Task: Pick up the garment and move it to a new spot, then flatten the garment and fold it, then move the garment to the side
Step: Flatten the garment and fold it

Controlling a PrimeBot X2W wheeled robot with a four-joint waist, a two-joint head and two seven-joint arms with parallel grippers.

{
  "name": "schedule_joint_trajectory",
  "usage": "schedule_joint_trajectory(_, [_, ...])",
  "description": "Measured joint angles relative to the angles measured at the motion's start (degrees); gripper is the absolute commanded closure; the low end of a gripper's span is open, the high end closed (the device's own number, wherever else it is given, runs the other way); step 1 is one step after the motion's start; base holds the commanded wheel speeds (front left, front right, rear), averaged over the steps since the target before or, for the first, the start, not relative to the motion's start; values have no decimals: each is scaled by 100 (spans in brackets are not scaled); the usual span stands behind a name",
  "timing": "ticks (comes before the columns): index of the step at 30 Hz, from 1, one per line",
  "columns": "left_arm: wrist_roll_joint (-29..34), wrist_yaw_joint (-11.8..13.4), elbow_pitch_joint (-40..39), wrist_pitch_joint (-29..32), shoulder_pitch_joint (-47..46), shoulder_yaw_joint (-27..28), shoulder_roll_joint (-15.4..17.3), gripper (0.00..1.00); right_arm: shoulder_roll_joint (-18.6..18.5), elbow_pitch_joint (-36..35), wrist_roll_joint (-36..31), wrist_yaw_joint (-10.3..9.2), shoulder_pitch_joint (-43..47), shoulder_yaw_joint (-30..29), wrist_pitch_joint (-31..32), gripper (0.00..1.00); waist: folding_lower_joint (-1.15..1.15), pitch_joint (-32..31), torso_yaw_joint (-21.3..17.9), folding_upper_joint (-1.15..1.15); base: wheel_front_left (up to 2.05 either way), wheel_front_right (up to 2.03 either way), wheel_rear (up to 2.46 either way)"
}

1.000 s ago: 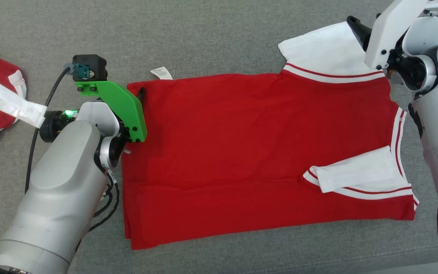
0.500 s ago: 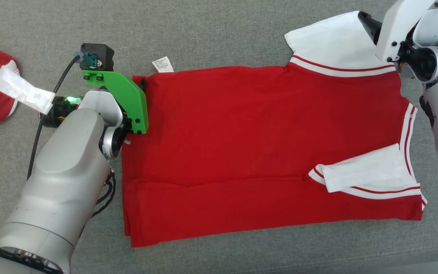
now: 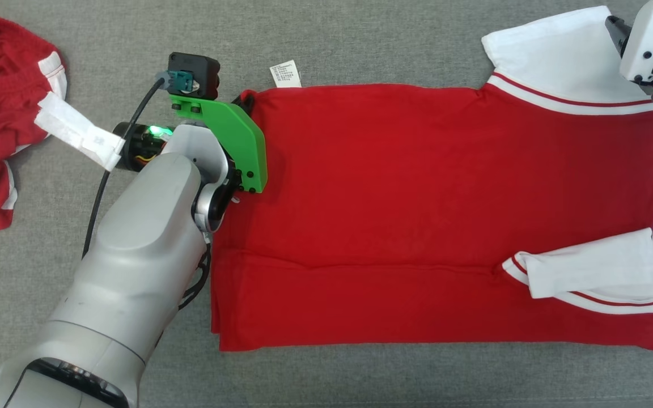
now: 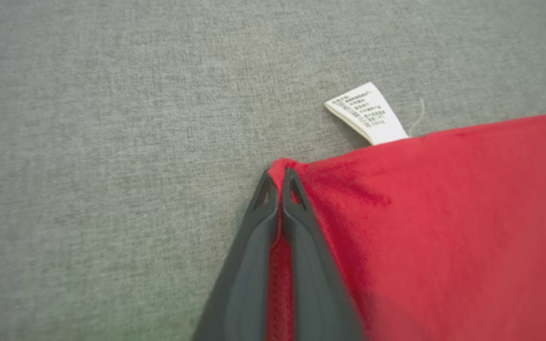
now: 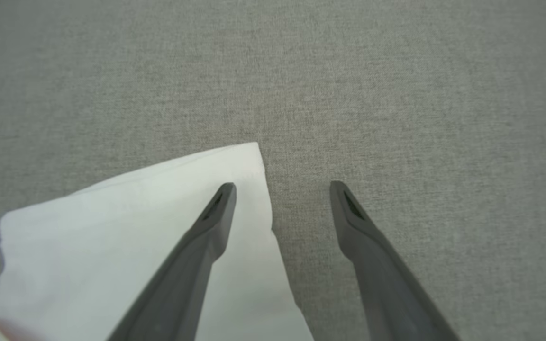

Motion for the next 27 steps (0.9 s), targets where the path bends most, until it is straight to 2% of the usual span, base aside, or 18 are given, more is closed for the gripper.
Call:
schedule_joint_trajectory(5, [0,-38,-21,-104,-34,-40,-81,100,-71,89,-122,-2,-4,280,243,0,0,109,189,0,0,0,0])
schedule_joint_trajectory(9, [-1,-34,-12,-194,-45,-44,-133,100,-143,100,52,-5,-18,393,447,0,0,143,281,0,0,0,0])
schedule_joint_trajectory(10, [-1,-34,-5,-201,-46,-53,-144,100,-167,99,101,-5,-18,420,493,13,0,145,297,0,0,0,0])
schedule_joint_trajectory(11, [-1,-34,-1,-205,-50,-59,-153,100,-189,94,147,-5,-18,437,526,61,0,147,311,0,0,0,0])
schedule_joint_trajectory(12, [-1,-34,3,-232,-52,-65,-162,100,-199,87,175,-5,-17,457,538,71,0,151,322,0,0,0,0])
schedule_joint_trajectory(13, [-1,-33,8,-256,-53,-68,-168,100,-219,74,204,-4,-15,478,533,100,0,156,333,0,0,0,0])
schedule_joint_trajectory(19, [22,27,68,-620,-38,-81,-187,100,-277,25,149,7,15,433,-69,100,0,147,344,0,0,0,0])
schedule_joint_trajectory(27, [194,188,164,-1562,-10,-25,-80,100,-326,-212,157,3,79,490,-1112,100,0,-64,332,0,0,0,0])
